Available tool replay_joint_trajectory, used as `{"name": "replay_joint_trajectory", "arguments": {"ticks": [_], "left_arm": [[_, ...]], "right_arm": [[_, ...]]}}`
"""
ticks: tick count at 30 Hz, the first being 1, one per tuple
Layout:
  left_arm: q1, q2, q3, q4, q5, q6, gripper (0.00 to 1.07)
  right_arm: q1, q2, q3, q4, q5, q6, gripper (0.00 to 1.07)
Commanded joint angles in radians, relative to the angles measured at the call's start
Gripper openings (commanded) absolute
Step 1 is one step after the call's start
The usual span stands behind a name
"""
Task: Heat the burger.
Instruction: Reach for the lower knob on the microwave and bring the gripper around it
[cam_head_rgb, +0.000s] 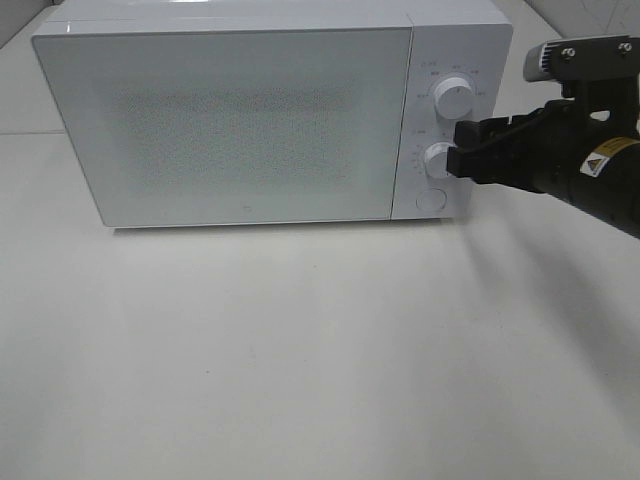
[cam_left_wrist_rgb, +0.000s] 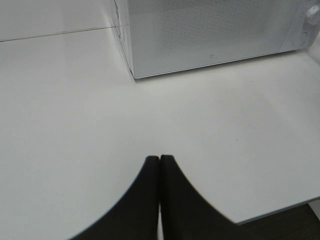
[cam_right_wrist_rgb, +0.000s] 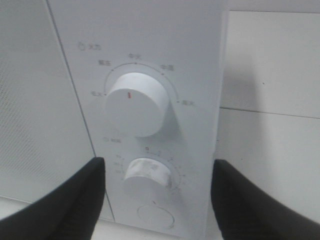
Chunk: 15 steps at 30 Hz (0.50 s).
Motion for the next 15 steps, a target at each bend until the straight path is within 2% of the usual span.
{"name": "replay_joint_trajectory", "arguments": {"ticks": [1,3,6,8,15], "left_arm": [[0.004,-0.018,0.002,0.004,-0.015,0.0,0.0],[0.004,-0.018,0.002,0.004,-0.015,-0.001,0.0],[0.004,-0.018,0.002,0.004,-0.015,-0.001,0.0],[0.004,-0.018,0.002,0.004,-0.015,-0.001,0.0],[0.004,-0.018,0.002,0.004,-0.015,-0.001,0.0]], "right_arm": [[0.022,0.012,-0.015,0.031,-0.027,-0.03,0.59],[0.073,0.054,-0.031,0.127,-0.066,-0.104,0.59],[0.082,0.067,-0.035,0.152,-0.069,-0.12,0.59],[0.101,0.106,-0.046,0.215,-0.093,-0.163,0.59],[0.101,0.193,-0.048,0.22,-0.223,-0.165,0.59]]}}
